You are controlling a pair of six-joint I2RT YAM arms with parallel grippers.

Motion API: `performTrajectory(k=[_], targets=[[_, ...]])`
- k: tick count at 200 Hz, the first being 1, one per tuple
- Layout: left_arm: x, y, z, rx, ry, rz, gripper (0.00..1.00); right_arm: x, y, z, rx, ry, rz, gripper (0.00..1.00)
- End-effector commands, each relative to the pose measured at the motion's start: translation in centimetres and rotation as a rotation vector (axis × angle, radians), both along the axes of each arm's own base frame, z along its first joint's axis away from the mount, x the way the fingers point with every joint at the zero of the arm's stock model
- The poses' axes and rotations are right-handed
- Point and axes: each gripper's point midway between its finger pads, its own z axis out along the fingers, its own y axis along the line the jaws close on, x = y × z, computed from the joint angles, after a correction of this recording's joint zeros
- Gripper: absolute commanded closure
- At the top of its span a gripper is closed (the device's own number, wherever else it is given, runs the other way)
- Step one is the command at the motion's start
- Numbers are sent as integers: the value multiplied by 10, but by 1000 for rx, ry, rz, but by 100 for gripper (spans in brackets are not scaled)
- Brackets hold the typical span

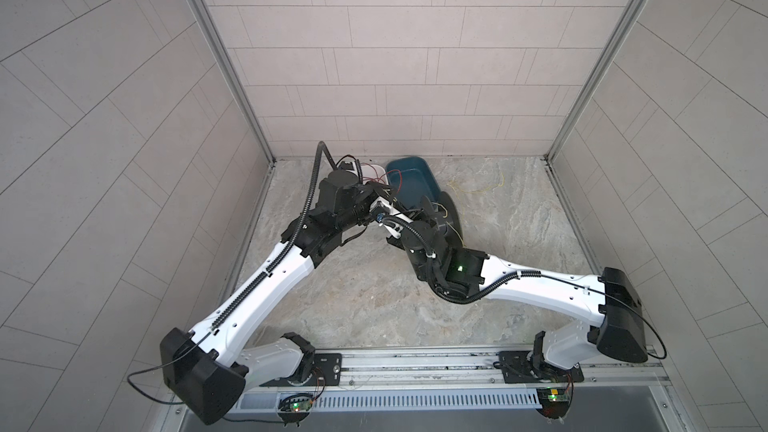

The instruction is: Wrap the cables

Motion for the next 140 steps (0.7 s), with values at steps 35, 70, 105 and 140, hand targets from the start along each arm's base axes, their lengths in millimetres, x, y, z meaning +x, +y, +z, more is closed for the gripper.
performTrajectory(k=[35, 70, 105, 140], targets=[[-9, 4, 27, -39, -122, -22, 23, -3, -24, 24, 94, -10, -12, 100], [-14, 4, 27, -24, -135, -59, 15, 3, -46, 32, 146, 10, -16, 100], [-20, -8, 44, -68, -224, -160, 13, 14, -80, 37, 200, 36, -57, 100], [-27, -17, 55, -79, -290, -234, 12, 25, -123, 46, 316, 87, -76, 100]])
